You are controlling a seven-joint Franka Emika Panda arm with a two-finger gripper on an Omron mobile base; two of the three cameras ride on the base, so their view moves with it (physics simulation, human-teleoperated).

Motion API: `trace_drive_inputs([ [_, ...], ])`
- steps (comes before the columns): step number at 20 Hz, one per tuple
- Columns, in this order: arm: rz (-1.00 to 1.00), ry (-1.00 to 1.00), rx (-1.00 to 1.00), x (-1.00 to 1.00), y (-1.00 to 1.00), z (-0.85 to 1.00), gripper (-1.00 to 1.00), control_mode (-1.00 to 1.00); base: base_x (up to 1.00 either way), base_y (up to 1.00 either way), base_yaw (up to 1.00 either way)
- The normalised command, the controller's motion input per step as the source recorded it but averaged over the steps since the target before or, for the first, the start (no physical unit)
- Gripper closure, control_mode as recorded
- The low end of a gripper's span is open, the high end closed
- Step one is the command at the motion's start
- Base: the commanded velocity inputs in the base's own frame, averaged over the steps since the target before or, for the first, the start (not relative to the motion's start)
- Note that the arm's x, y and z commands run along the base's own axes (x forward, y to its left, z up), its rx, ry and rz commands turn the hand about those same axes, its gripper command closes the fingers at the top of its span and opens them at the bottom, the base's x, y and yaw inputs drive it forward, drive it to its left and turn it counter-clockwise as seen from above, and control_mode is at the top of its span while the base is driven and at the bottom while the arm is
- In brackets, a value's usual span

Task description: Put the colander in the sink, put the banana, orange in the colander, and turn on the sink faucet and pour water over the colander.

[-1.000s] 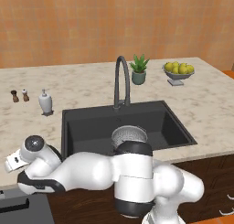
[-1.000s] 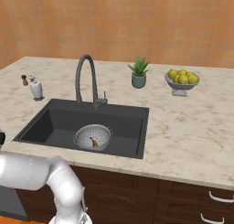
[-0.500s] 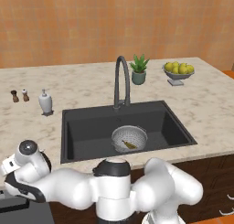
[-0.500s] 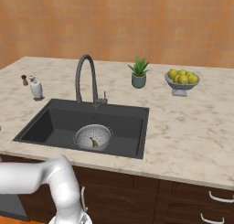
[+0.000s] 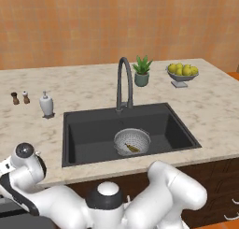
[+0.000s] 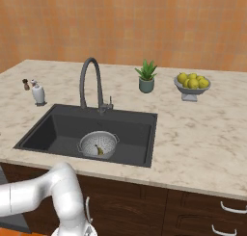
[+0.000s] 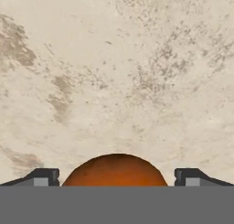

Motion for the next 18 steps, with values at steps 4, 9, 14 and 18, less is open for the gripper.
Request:
trace_drive_inputs([
  [4,0.0,0.0,0.0,0.01,0.16,-0.09,1.0,-1.0,0.0,0.0,0.0],
  [9,0.0,-0.01,0.0,0.0,0.0,-0.22,1.0,-1.0,0.0,0.0,0.0],
  [14,-0.01,-0.07,0.0,-0.03,-0.08,-0.14,1.0,-1.0,0.0,0.0,0.0],
  [18,-0.23,-0.26,0.06,-0.33,-0.56,0.61,1.0,-1.0,0.0,0.0,0.0],
])
